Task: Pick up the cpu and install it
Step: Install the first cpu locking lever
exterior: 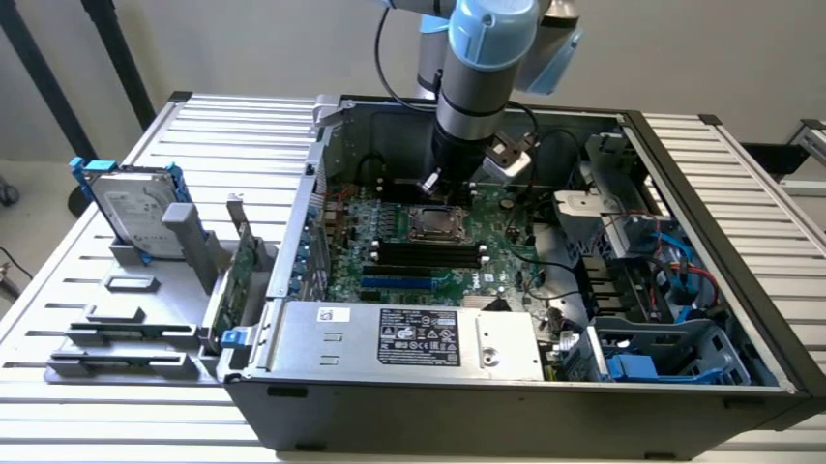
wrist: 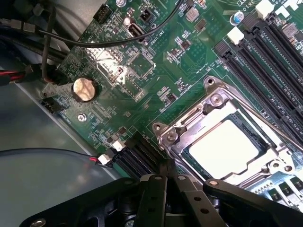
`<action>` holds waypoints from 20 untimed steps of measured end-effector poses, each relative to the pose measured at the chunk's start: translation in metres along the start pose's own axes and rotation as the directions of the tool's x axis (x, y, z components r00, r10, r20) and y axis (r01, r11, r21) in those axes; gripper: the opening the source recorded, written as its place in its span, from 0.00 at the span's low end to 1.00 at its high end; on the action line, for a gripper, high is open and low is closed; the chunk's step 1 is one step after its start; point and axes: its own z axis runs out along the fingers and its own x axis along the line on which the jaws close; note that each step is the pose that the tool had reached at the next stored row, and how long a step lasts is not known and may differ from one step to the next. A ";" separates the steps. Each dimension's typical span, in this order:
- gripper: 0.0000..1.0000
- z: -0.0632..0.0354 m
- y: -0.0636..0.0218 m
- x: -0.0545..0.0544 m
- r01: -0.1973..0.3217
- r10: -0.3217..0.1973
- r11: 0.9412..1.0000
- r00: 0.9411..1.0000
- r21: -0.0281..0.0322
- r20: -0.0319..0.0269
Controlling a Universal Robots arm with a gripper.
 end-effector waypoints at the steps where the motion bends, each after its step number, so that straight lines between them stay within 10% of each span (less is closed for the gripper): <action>1: 0.11 -0.0001 0.0002 0.000 0.000 0.000 1.000 1.000 0.001 -0.001; 20: 0.11 -0.0026 0.0037 -0.002 0.006 -0.006 1.000 1.000 0.013 0.009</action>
